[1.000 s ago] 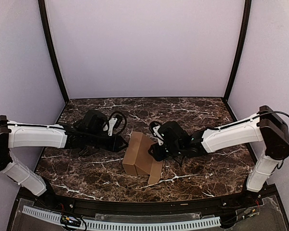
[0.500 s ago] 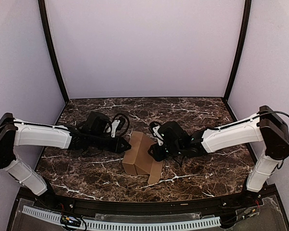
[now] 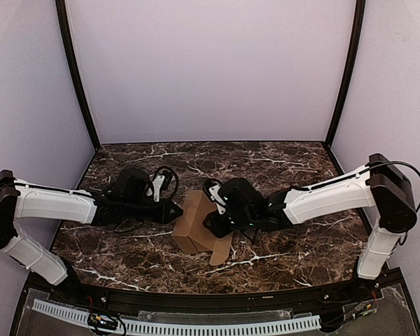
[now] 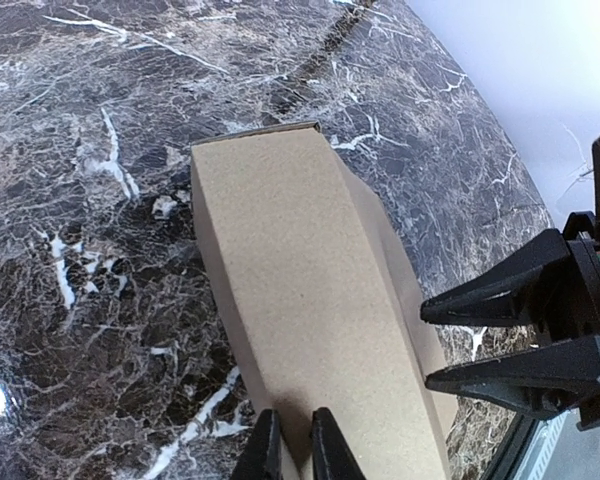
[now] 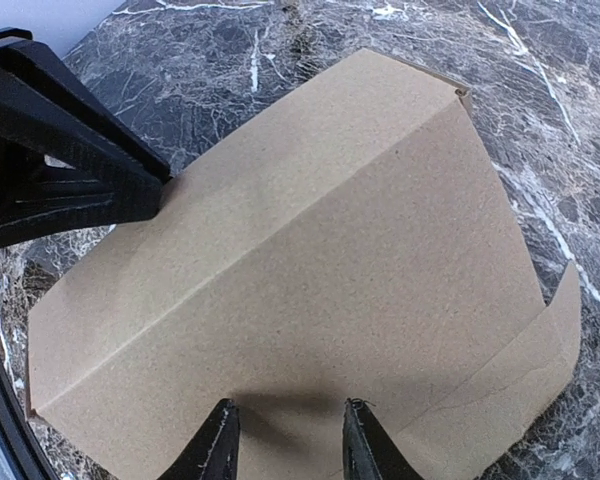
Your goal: Fold the paper box
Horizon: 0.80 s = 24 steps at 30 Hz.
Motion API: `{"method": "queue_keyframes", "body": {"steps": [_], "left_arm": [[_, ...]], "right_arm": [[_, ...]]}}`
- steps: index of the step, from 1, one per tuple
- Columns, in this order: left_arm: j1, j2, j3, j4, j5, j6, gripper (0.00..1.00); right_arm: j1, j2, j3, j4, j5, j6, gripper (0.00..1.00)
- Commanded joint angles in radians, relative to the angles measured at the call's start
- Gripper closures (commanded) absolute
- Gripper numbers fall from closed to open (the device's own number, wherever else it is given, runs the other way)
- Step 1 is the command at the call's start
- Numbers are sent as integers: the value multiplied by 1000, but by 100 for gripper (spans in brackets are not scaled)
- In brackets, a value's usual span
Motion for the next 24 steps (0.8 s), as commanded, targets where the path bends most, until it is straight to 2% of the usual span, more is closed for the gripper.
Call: {"method": "queue_keyframes", "body": {"steps": [1,12,24], "left_arm": [[29,8,-69,-80,-45,3,90],[50,24,-117,-38,-40,4,91],[50,46,-110,-32,-37,8,90]], "right_arm": [[18,37,51,23,-17,-16,65],[19,130,178,-22,-47,-49,64],[18,200,139,-64,-56,-16,68]]}}
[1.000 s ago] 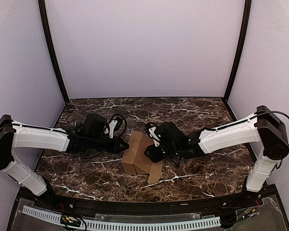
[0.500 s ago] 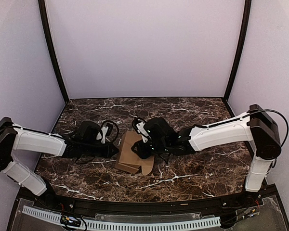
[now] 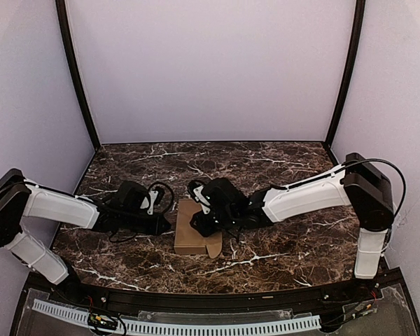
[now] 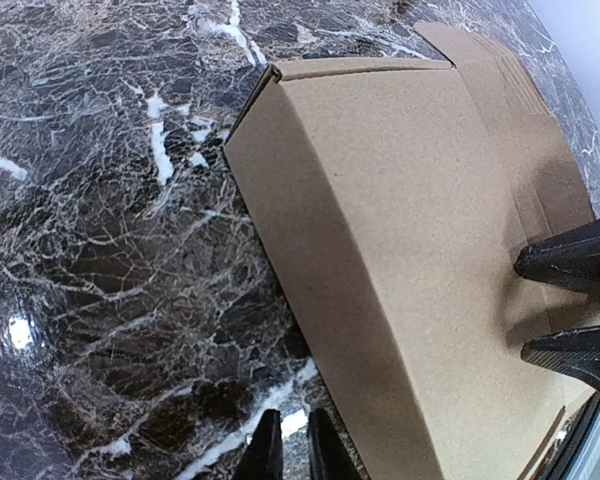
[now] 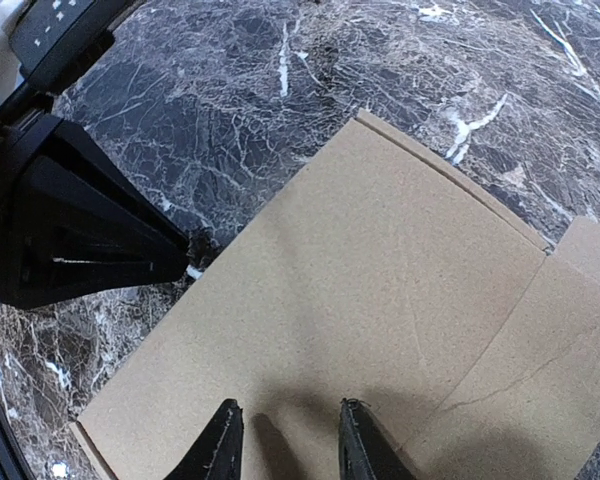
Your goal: Fold the paper box
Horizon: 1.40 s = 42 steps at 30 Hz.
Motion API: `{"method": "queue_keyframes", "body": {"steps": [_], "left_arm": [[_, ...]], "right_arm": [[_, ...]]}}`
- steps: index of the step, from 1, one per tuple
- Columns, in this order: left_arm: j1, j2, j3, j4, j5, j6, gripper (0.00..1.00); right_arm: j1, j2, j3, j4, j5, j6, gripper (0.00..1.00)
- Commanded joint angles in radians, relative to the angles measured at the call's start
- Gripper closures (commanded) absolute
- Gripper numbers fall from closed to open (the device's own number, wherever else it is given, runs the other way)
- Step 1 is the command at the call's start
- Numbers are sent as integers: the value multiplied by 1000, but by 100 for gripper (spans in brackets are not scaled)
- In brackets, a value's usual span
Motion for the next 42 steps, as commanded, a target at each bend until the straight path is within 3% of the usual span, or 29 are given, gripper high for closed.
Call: {"method": "queue_keyframes", "body": {"steps": [1,7,17,32,42], "left_arm": [[4,-1,2,-32,-20,11,89],[7,-59,43,-116,-66,41,84],[-3,-101,139,-147,115,48,72],[-28,101,175,-91,107,60,72],[-32,198,294,-199,104,199,74]], "right_arm": [[10,36,-35,-47,-21,18,69],[11,40,-68,-44,-22,26,70],[10,-10,-56,-45,-2,-8,70],[-58,-196,-47,-134,49,-182,60],[-213,-166,47,-210,-122,-389,55]]}}
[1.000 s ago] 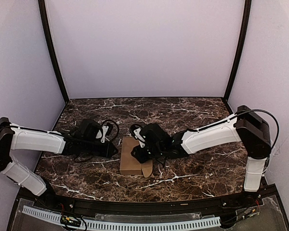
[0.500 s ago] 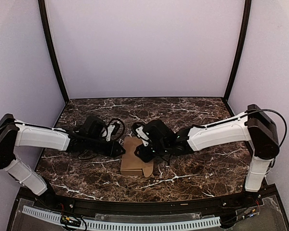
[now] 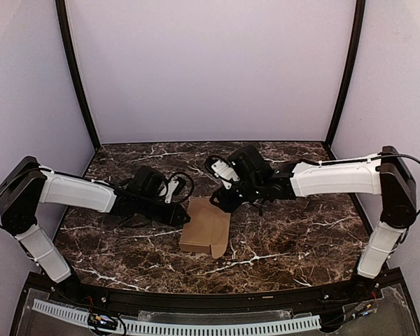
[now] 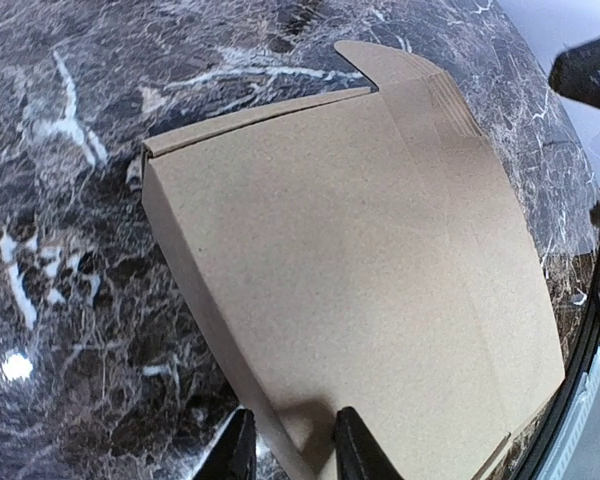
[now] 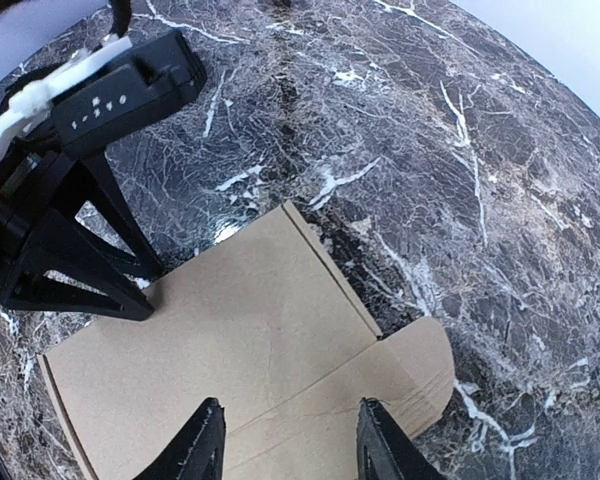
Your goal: Fold the paper box
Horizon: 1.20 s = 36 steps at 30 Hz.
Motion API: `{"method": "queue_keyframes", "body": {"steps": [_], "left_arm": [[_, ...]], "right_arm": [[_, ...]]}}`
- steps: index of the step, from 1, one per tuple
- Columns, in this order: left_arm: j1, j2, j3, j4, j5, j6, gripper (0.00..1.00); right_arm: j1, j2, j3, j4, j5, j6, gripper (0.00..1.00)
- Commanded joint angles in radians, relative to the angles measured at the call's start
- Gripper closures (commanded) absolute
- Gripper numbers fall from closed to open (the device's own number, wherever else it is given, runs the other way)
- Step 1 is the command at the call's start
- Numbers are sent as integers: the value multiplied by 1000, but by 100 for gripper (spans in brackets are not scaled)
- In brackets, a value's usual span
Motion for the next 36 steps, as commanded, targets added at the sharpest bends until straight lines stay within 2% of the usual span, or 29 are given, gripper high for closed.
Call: {"method": "queue_keyframes", "body": {"steps": [1,4,13,23,29,36], "left_arm": [[-5,57,67,-117,1,112,74],[-4,97,113,-156,47,186,76],[-23,158,182,-257,106,335,76],[-65,173,194,-292,130,419,76],[-68,145,186,-286,86,398,76],[-68,92,191,-279,-50,296,70]], "right_arm": [[-83,27,53,-37,-131,-102,54],[-126,52,75,-57,-244,-169,47],[-241,181,148,-93,-536,-189,45],[-274,303,196,-143,-649,-184,45],[-275,301,104,-137,-688,-143,54],[-273,213,-64,-14,-620,-16,69]]}}
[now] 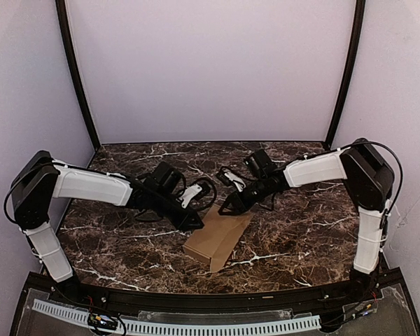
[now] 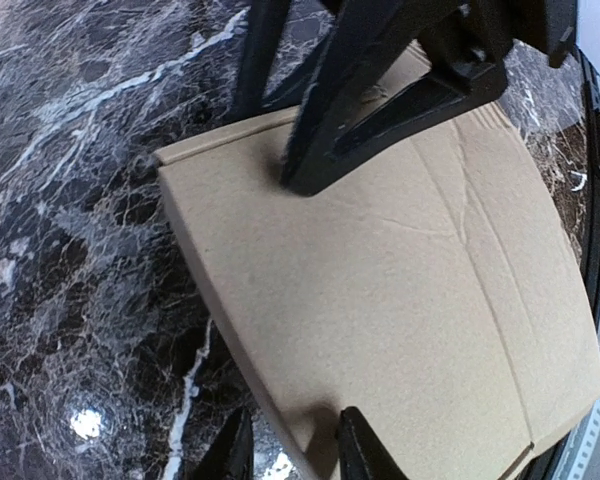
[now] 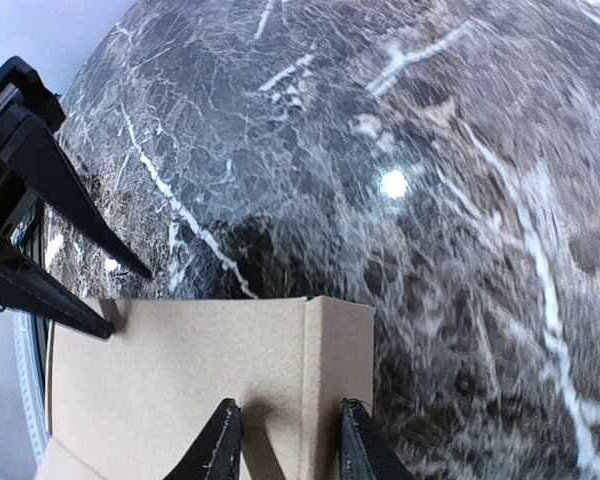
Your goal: Fold the paper box
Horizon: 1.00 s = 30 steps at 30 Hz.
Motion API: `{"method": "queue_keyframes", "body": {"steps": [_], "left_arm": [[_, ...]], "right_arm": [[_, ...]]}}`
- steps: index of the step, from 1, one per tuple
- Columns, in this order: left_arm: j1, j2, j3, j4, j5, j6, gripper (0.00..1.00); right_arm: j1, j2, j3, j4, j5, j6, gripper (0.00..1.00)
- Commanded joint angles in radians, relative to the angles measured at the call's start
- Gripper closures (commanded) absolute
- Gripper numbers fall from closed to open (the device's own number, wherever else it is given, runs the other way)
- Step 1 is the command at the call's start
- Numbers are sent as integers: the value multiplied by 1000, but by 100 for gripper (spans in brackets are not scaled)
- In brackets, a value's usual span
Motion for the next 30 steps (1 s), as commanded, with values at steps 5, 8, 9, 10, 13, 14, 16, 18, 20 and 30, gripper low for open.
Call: {"method": "queue_keyframes", "body": {"steps": [5,8,9,10,13,14,16,18,20,30], "left_arm": [[-2,-148,-28,-100,-253,-183,65],[1,-222,-64,-82,-287,-244,62],[2,-260,-84,-81,-290,-273,60],[3,-279,-95,-79,-292,-290,60],[5,-363,-174,-50,-255,-373,58],[6,-378,-194,-18,-242,-391,58],[6,-430,-256,24,-201,-441,58],[6,-460,-315,62,-167,-483,58],[6,-487,-374,99,-141,-522,58],[6,-564,-608,380,-92,-754,57]], "right_arm": [[9,-93,-181,51,168,168,78],[26,-133,-232,91,249,227,80],[35,-144,-248,105,273,245,81],[43,-152,-263,117,298,264,82],[69,-163,-305,156,360,321,84],[74,-166,-319,172,373,341,86],[76,-172,-351,215,385,382,89],[76,-175,-372,241,383,406,91],[75,-172,-374,248,370,414,95],[33,-184,-427,305,289,456,100]]}}
